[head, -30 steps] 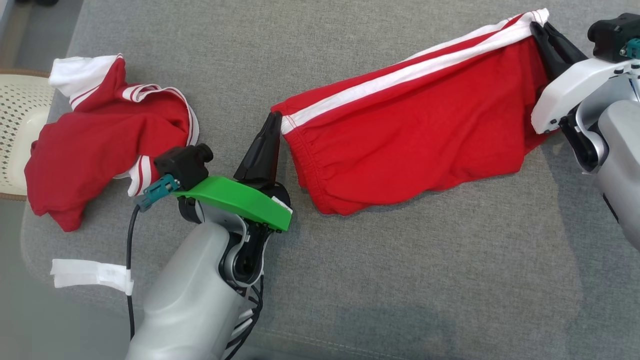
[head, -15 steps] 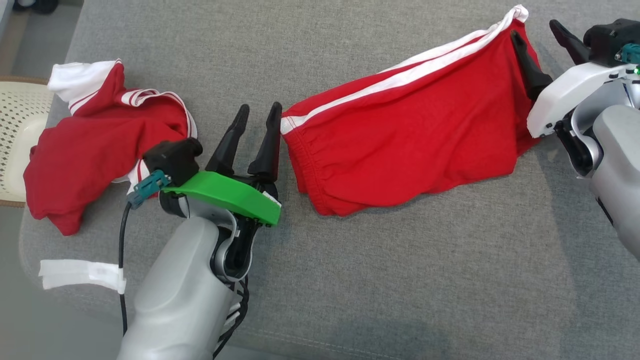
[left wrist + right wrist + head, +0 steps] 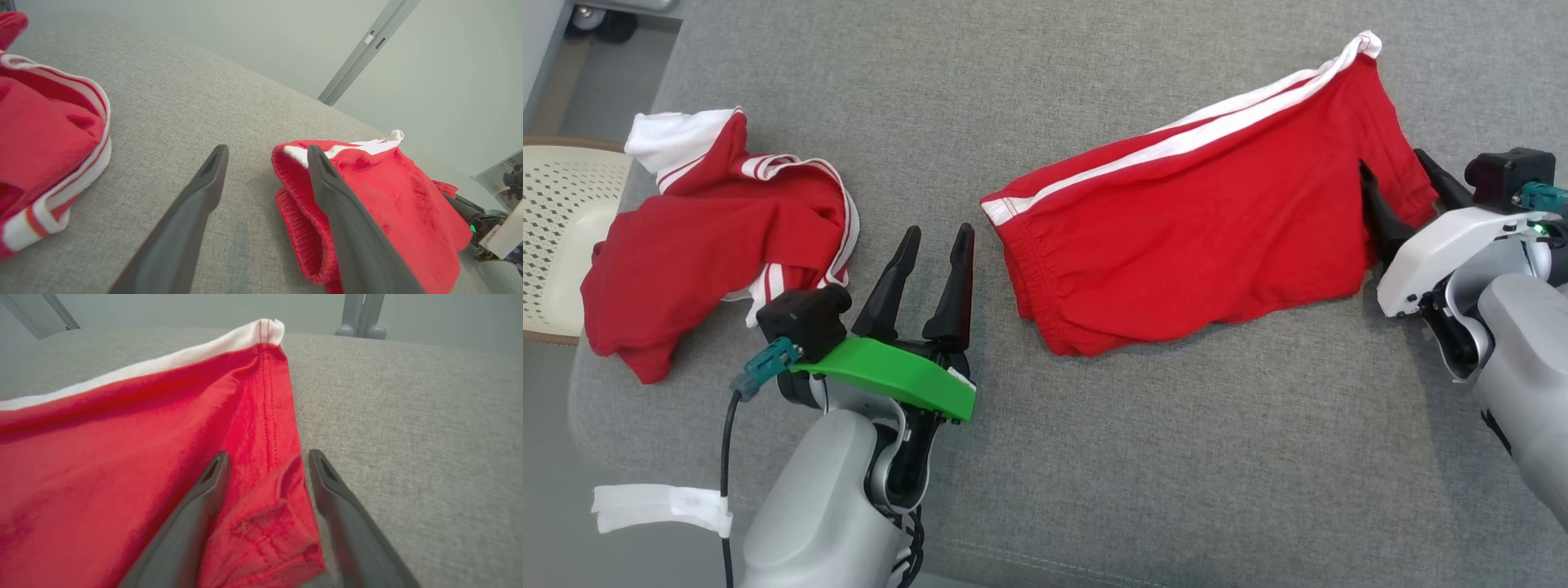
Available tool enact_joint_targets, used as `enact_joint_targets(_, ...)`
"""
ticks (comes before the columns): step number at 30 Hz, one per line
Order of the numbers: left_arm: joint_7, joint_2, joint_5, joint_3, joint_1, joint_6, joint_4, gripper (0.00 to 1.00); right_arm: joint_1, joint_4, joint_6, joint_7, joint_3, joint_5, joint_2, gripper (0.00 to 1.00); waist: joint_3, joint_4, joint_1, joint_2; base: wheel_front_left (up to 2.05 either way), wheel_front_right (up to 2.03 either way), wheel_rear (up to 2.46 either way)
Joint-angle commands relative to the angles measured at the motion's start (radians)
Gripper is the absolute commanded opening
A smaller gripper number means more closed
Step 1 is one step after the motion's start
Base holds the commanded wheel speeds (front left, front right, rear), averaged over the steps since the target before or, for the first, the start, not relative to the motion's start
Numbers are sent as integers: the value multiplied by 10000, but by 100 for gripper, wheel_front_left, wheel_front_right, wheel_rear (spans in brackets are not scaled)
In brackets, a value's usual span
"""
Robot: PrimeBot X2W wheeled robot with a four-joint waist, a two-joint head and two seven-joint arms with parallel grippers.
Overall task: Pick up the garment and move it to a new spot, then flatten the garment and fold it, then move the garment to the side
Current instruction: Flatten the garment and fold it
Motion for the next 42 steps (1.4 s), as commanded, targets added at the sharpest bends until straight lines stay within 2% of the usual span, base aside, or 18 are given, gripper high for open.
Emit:
enact_joint_targets(1, -5, 20, 105, 6, 106, 22, -47, 100, 235, 211, -15, -31, 0, -66, 51, 100, -17, 66, 0, 0, 0, 0, 0)
enact_joint_targets(8, -4, 27, 427, -198, 298, 24, -69, 100, 392, 1086, -15, 14, 56, -114, 433, 100, -144, 207, 0, 0, 0, 0, 0)
enact_joint_targets(9, -4, 25, 457, -210, 332, 22, -73, 100, 390, 1227, -15, 28, 63, -122, 490, 88, -179, 215, 0, 0, 0, 0, 0)
enact_joint_targets(10, -4, 22, 469, -220, 385, 22, -69, 100, 438, 1357, -13, 30, 101, -117, 564, 42, -219, 223, 0, 0, 0, 0, 0)
enact_joint_targets(11, -4, 22, 503, -245, 437, 22, -62, 100, 481, 1447, -11, 39, 132, -85, 649, 7, -258, 222, 0, 0, 0, 0, 0)
enact_joint_targets(12, -4, 22, 539, -256, 470, 22, -47, 100, 495, 1497, -7, 39, 150, -58, 707, 0, -299, 213, 0, 0, 0, 0, 0)
enact_joint_targets(16, -5, 22, 654, -240, 600, 22, 5, 100, 527, 1354, -8, 26, -154, 15, 674, 0, -493, 117, 0, 0, 0, 0, 0)
enact_joint_targets(25, -5, 38, 940, -218, 952, 23, 86, 100, 1500, 408, -16, -24, -1788, -239, 696, 0, -1283, -365, 0, 0, 0, 0, 0)
enact_joint_targets(42, -4, 343, 937, 271, 2152, 23, 33, 100, 4663, -923, -15, -25, -4603, -1120, 1858, 0, -3011, -1796, 0, 0, 0, 0, 0)
